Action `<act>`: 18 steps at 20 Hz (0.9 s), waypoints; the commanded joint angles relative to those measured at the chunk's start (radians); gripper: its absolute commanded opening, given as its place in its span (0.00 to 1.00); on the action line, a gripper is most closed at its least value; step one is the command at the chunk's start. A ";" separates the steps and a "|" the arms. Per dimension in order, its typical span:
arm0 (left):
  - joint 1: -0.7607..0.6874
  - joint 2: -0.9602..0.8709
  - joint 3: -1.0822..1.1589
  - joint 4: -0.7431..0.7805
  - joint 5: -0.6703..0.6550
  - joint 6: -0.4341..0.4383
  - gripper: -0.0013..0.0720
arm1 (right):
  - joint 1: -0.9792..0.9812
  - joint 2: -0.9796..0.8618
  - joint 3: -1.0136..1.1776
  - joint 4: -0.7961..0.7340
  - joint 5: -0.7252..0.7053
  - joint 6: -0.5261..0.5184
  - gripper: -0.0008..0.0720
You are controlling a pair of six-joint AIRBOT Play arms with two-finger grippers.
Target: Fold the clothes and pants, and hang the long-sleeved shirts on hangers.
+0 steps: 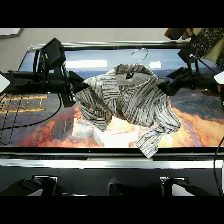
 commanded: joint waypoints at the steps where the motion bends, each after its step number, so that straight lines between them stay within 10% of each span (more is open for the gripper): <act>1: -0.001 0.000 0.001 0.000 -0.002 -0.002 0.04 | 0.002 -0.036 0.000 0.122 0.029 -0.024 0.82; 6: -0.001 -0.009 0.000 0.000 -0.007 -0.019 0.04 | 0.000 -0.025 0.000 0.103 0.128 -0.025 0.07; 13: -0.001 -0.014 0.000 0.001 -0.006 -0.019 0.09 | 0.000 0.103 0.000 -0.065 0.200 0.029 0.05; 16: 0.000 -0.014 0.000 0.001 0.006 -0.020 0.53 | 0.000 0.190 0.000 -0.121 0.212 0.116 0.05; 18: 0.000 -0.014 0.000 0.004 0.049 -0.020 0.58 | 0.000 0.254 0.000 -0.172 0.218 0.164 0.05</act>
